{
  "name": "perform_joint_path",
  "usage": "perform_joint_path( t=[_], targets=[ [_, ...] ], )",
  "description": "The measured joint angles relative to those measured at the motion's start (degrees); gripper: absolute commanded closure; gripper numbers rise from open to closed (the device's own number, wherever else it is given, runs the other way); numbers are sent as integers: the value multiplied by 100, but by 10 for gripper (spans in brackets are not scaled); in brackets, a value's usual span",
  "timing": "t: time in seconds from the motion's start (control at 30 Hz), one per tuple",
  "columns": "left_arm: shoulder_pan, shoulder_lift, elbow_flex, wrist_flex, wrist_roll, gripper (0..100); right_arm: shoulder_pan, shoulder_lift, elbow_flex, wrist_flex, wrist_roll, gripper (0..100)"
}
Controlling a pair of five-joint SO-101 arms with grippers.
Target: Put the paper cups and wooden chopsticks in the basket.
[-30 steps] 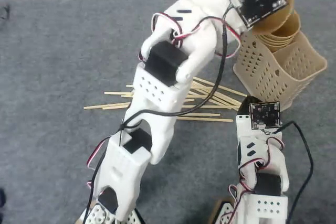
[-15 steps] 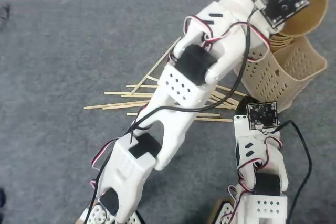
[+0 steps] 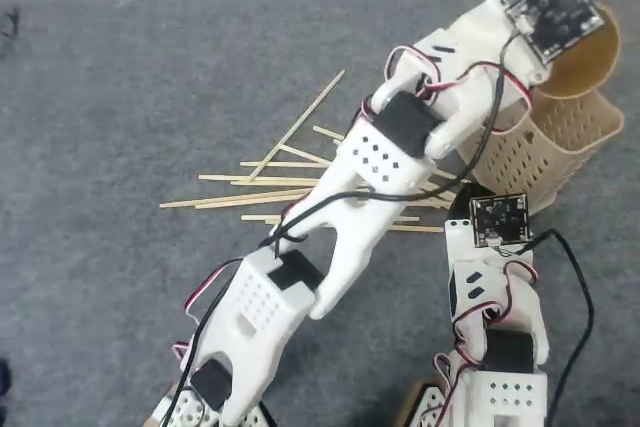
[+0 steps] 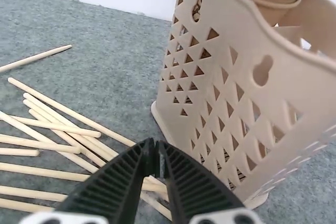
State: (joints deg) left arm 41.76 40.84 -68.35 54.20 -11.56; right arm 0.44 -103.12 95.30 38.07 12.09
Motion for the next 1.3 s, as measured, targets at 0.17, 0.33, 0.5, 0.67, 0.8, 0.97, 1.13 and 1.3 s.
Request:
perform_joint_path(
  t=[0.17,0.33,0.5,0.67,0.8,0.97,1.13,1.3],
  targets=[
    [-44,26,0,-18,290,908,9,0,0,0,0,990],
    [-202,97,0,-264,378,848,0,0,0,0,0,990],
    [-404,97,0,-387,378,848,18,0,0,0,0,990],
    [-598,149,9,-563,396,848,9,0,0,0,18,990],
    [-695,484,62,-563,396,848,9,0,0,0,26,990],
    [-844,888,62,-580,413,848,18,0,0,0,26,990],
    [-897,1204,44,-527,431,848,0,0,0,0,26,990],
    [-879,1301,-53,-387,440,848,9,0,0,0,26,990]
  ],
)
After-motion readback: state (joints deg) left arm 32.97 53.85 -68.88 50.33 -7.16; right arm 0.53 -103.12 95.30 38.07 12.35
